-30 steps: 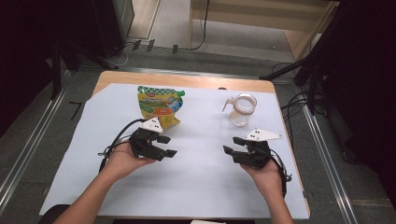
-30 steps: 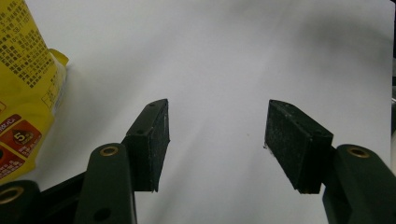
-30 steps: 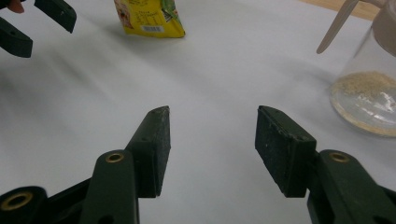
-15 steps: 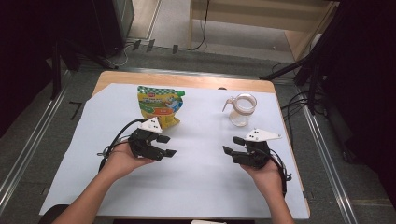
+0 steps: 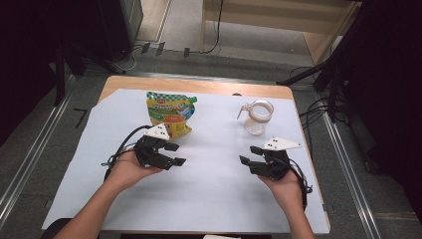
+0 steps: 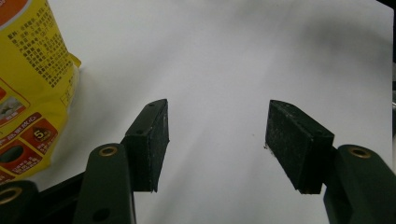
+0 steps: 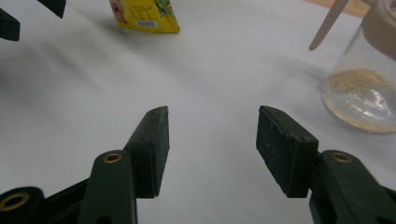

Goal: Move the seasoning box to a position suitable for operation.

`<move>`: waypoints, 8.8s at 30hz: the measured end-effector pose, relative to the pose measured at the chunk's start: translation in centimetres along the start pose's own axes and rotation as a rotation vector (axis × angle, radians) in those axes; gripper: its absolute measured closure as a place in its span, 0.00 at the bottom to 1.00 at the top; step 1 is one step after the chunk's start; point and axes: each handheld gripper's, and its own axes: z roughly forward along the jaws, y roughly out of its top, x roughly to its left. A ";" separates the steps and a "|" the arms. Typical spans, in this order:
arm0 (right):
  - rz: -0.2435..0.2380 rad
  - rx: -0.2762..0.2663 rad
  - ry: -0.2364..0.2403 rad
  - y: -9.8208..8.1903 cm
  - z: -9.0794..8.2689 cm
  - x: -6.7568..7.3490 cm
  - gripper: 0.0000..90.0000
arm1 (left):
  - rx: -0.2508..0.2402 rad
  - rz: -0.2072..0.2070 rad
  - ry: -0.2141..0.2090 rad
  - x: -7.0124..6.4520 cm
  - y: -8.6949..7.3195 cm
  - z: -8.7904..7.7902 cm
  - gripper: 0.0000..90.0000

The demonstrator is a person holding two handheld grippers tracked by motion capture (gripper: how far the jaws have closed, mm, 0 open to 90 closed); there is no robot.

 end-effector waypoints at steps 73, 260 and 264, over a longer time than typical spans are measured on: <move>0.213 -0.124 -0.354 2.4 7.4 -10.3 0.14 | 0.029 0.008 0.028 -0.7 -1.2 -0.2 0.45; -0.112 0.026 0.124 -0.9 1.7 5.8 0.21 | 0.027 -0.079 -0.024 0.8 -0.7 0.2 0.53; -0.069 -0.005 0.128 -0.7 0.7 4.7 0.35 | 0.035 -0.071 -0.030 0.8 -0.6 0.4 0.57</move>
